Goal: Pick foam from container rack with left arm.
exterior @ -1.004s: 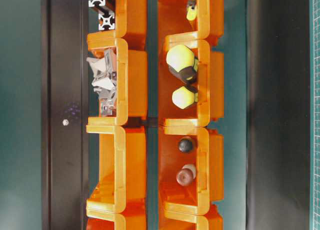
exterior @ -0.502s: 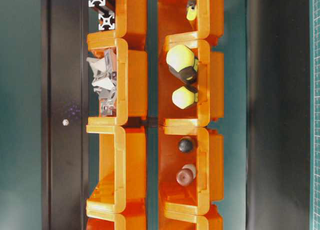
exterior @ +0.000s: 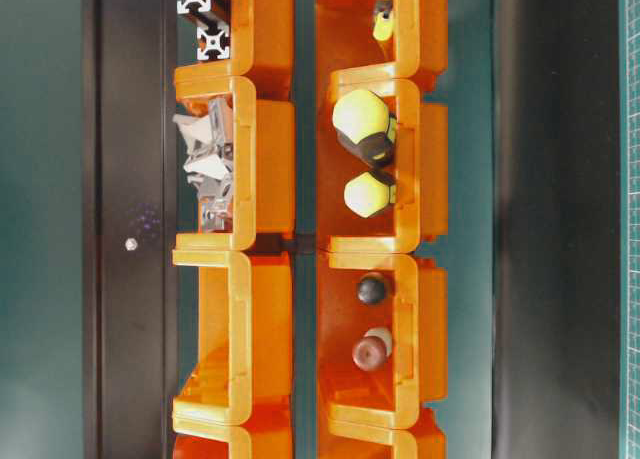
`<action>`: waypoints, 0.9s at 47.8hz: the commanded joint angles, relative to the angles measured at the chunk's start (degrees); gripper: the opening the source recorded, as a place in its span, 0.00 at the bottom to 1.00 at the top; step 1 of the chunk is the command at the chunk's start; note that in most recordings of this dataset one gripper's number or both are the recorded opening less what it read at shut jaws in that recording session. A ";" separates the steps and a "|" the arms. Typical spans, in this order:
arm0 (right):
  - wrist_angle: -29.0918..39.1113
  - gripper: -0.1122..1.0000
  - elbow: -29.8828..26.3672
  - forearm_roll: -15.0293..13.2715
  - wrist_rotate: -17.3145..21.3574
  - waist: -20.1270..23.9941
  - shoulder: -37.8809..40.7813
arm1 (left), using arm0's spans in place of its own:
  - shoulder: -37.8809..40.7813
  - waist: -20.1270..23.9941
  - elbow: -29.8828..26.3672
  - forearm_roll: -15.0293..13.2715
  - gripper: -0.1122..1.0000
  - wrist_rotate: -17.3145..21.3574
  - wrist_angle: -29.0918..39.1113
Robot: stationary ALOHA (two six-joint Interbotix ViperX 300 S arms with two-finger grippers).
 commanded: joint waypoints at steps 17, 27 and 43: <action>0.26 0.10 -0.88 0.18 -0.18 -0.09 0.18 | -0.44 -0.18 0.18 0.09 0.80 0.00 -4.22; 0.53 0.10 -0.18 0.09 -0.26 -0.09 0.18 | -1.49 -0.44 1.23 0.09 0.80 1.14 -3.69; 0.53 0.10 -0.35 -0.09 -0.35 0.70 -0.62 | -3.08 -0.35 2.90 0.09 0.80 1.32 -5.27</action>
